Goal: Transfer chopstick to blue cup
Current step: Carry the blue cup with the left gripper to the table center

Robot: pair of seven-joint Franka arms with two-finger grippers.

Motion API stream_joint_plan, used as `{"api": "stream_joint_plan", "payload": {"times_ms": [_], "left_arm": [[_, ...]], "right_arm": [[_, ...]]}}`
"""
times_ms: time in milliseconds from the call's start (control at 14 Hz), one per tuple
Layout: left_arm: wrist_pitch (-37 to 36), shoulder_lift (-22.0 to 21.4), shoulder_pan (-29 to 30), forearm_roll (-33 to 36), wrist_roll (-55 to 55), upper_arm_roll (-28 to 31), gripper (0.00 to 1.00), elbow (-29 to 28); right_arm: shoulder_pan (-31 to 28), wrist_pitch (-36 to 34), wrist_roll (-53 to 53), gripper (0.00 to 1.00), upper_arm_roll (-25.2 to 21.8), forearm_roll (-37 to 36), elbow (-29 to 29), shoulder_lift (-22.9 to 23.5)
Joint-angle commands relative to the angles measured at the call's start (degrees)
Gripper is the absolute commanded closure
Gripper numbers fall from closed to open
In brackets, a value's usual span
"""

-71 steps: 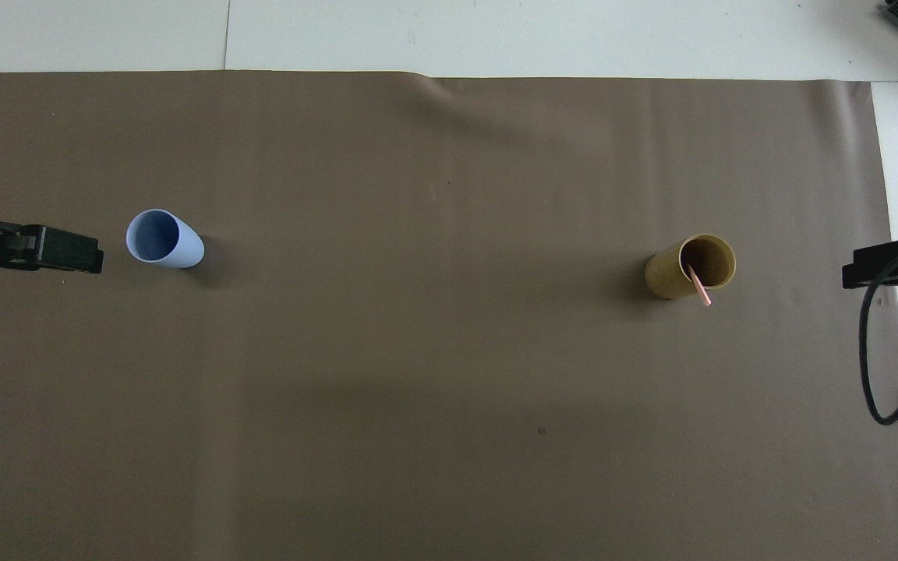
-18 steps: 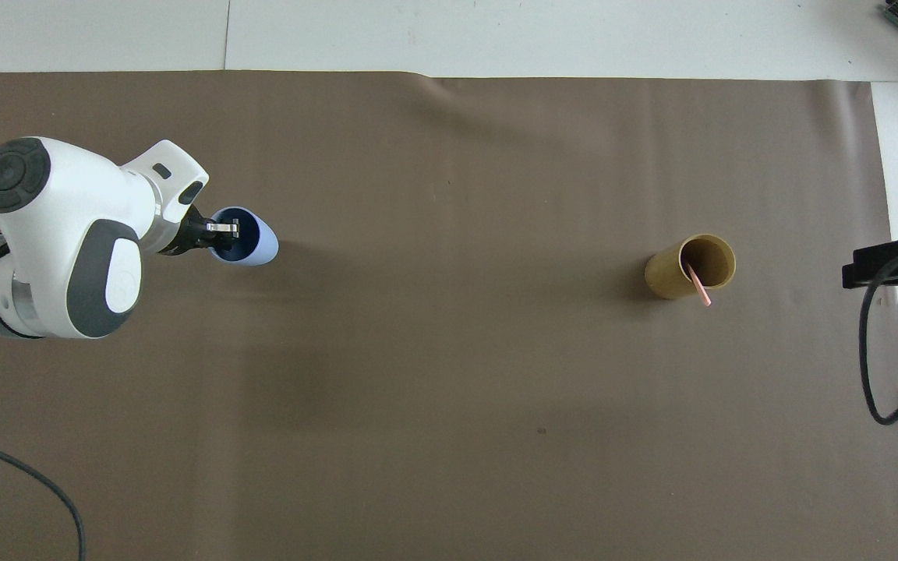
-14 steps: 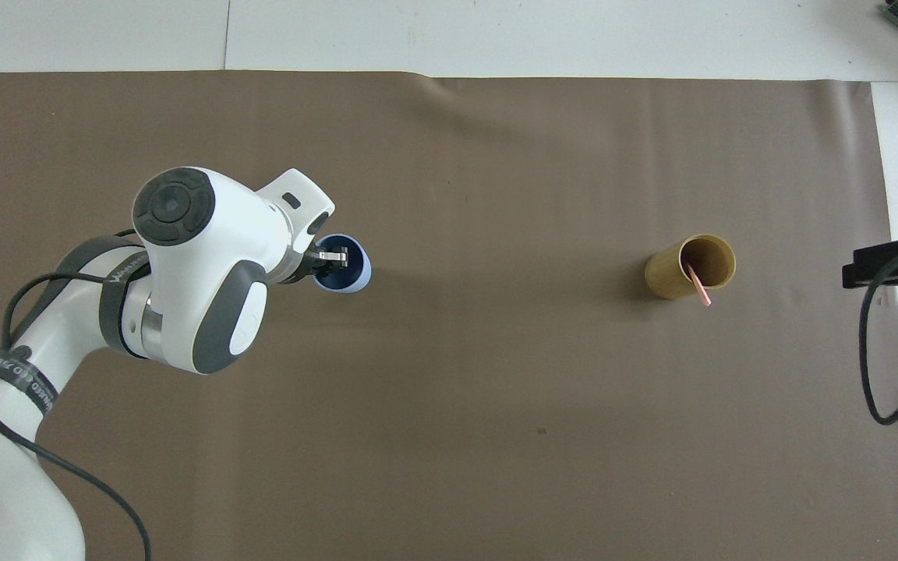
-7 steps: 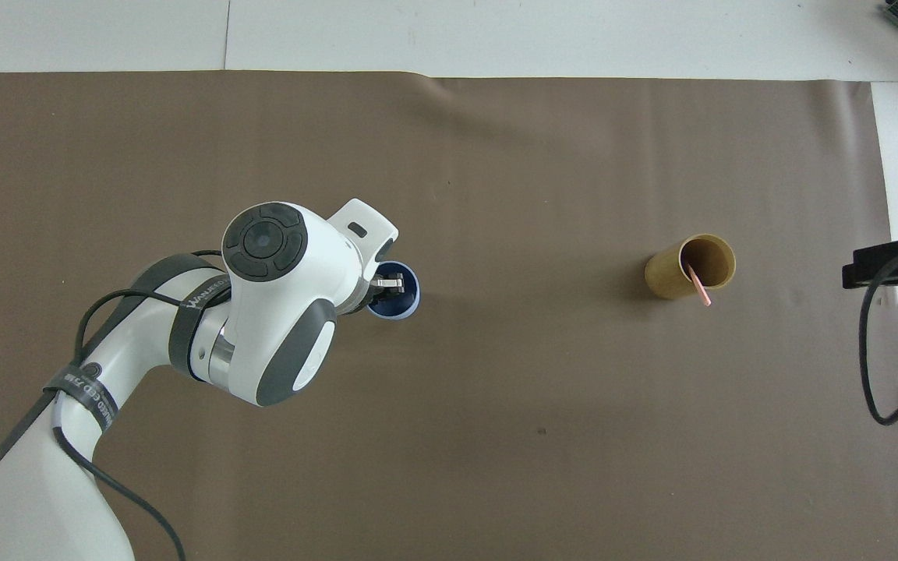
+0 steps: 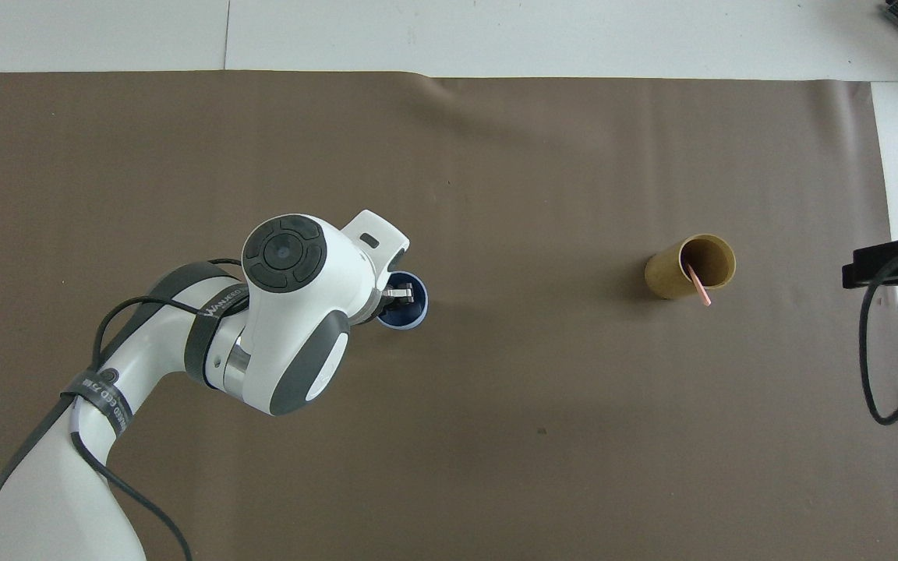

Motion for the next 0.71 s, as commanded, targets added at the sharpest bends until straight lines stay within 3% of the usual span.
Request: {"api": "stream_joint_plan", "payload": {"times_ms": [0, 142, 214, 285, 356, 427, 641], "left_arm": [[0.3, -0.9, -2.3, -0.6, -1.4, 1.2, 1.0, -1.4], [0.0, -0.8, -2.3, -0.5, -1.1, 1.2, 0.97, -1.2], [-0.1, -0.8, -2.3, -0.5, -1.1, 1.2, 0.8, -1.1], [-0.3, -0.8, -2.4, -0.5, -1.3, 1.2, 0.53, -1.0], [-0.2, -0.8, -2.4, -0.5, -1.4, 1.2, 0.15, -1.0], [-0.2, -0.8, -2.4, -0.5, -1.6, 1.2, 0.0, -1.0], [-0.9, -1.0, -2.4, -0.5, -3.1, 1.2, 0.0, -0.3]], "right_arm": [[-0.7, -0.5, -1.4, 0.0, 0.4, -0.4, -0.9, -1.1], [-0.7, -0.5, -1.4, 0.0, 0.4, -0.4, -0.9, -1.1], [-0.7, -0.5, -1.4, 0.0, 0.4, -0.4, -0.9, -1.1], [-0.7, -0.4, -1.4, 0.0, 0.4, -0.4, -0.9, -1.1], [-0.7, -0.5, -1.4, 0.0, 0.4, -0.4, -0.9, -1.1], [-0.7, -0.4, -1.4, 0.0, 0.4, -0.4, -0.9, -1.1], [-0.7, -0.4, -1.4, 0.0, 0.4, -0.4, -0.9, -1.1]]}}
